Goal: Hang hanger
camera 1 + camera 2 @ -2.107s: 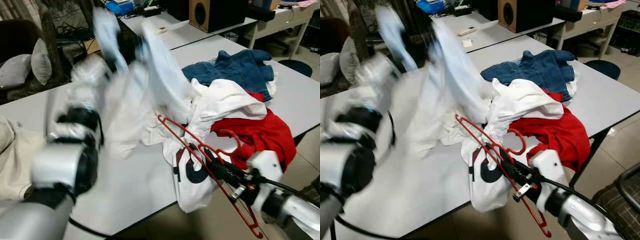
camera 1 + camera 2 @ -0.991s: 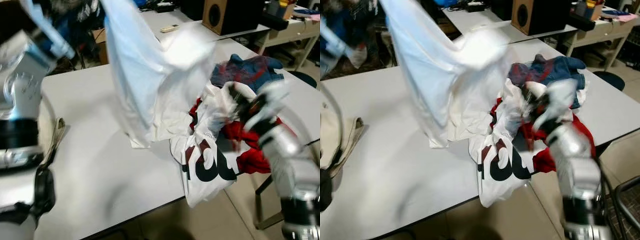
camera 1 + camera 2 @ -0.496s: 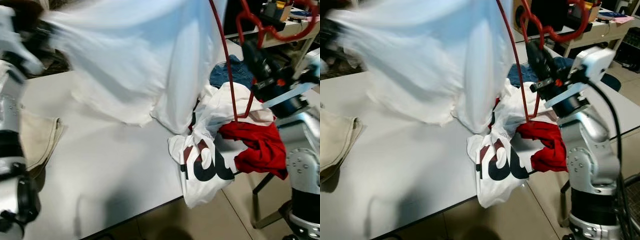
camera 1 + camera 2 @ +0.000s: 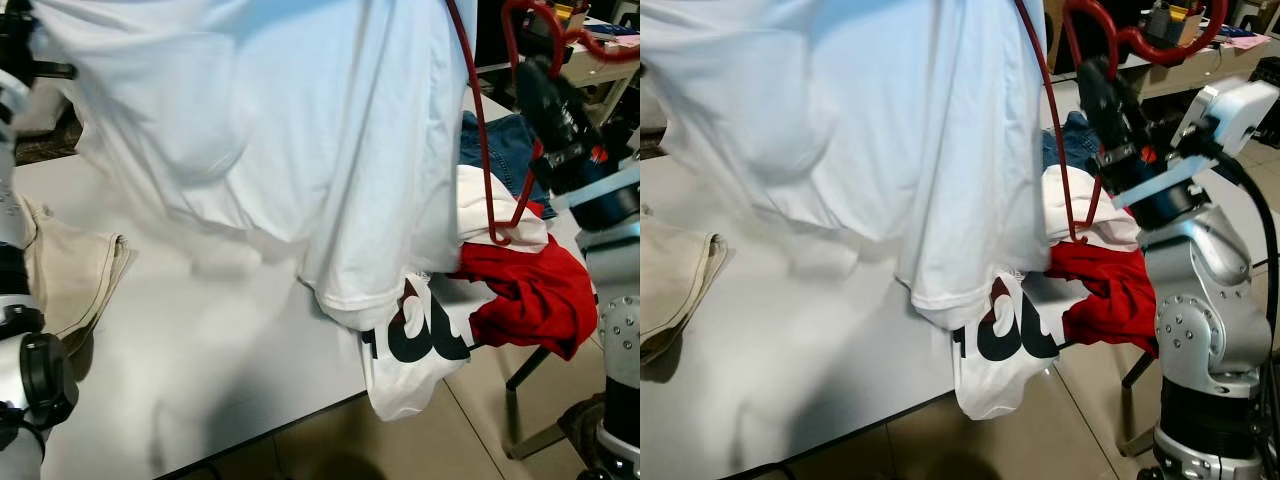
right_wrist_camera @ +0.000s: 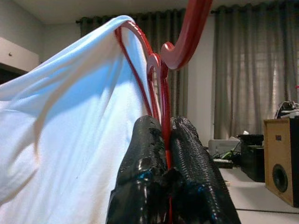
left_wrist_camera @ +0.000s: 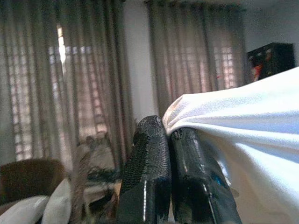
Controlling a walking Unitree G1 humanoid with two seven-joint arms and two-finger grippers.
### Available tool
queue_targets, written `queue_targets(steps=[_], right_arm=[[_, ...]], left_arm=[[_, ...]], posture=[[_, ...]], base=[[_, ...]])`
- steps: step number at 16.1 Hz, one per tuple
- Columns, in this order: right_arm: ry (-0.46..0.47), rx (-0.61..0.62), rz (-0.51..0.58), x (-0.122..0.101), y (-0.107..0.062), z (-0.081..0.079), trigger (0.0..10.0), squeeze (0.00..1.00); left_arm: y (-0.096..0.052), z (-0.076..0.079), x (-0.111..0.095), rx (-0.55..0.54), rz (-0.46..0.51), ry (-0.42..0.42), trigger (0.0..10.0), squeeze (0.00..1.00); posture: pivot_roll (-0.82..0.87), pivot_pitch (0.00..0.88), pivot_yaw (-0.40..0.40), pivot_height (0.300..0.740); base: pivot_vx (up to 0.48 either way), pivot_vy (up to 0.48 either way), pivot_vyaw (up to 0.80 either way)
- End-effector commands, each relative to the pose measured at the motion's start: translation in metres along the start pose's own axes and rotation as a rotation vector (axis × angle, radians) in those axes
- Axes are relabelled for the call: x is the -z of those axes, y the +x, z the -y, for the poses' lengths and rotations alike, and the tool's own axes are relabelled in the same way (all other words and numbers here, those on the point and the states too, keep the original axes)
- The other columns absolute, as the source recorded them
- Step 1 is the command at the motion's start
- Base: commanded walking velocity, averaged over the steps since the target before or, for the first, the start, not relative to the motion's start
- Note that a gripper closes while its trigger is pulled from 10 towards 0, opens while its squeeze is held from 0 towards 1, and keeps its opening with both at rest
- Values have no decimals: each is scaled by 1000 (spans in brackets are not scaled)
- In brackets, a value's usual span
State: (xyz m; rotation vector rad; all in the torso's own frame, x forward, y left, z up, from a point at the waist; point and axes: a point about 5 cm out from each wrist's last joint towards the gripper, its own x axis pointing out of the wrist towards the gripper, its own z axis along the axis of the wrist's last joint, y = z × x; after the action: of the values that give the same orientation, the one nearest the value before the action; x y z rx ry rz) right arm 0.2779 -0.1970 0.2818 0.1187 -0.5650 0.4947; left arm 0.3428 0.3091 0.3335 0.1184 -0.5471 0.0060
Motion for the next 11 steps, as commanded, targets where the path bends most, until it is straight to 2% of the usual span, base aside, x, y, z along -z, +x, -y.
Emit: queue_targets(steps=[1, 2, 5, 6, 8, 9, 10, 11], right_arm=[[-3, -8, 27, -6, 0, -2, 10000, 0], [3, 0, 23, -5, -2, -1, 10000, 0], [5, 45, -57, 9, -15, 6, 10000, 0], [7, 72, -117, 19, -23, 9, 10000, 0], [17, 88, -169, 28, -33, 9, 10000, 0], [15, 102, -229, 36, -44, 9, 10000, 0], [17, 110, -252, 39, -48, 9, 10000, 0], [34, 149, -336, 51, -64, 11, 10000, 0]], left_arm=[[0, -1, -2, 3, 9, 5, 0, 0], [1, 2, -1, 27, 8, 12, 0, 0], [-2, 24, 5, 211, -24, 15, 0, 0], [-4, 36, 10, 307, -64, 32, 0, 0], [-8, 48, 17, 388, -107, 46, 0, 0], [-14, 61, 24, 490, -156, 61, 0, 0], [-16, 68, 26, 530, -172, 65, 0, 0], [-23, 86, 36, 604, -217, 46, 0, 0]], posture=[[-25, 0, 71, 740], [-24, 0, 72, 740], [-22, 0, 70, 740], [-20, 0, 69, 740], [-19, 0, 69, 740], [-19, 0, 69, 740], [-20, 0, 69, 740], [-21, 0, 70, 740]], base=[[0, 0, 0], [0, 0, 0], [0, 0, 0], [0, 0, 0], [0, 0, 0], [0, 0, 0], [0, 0, 0], [0, 0, 0]])
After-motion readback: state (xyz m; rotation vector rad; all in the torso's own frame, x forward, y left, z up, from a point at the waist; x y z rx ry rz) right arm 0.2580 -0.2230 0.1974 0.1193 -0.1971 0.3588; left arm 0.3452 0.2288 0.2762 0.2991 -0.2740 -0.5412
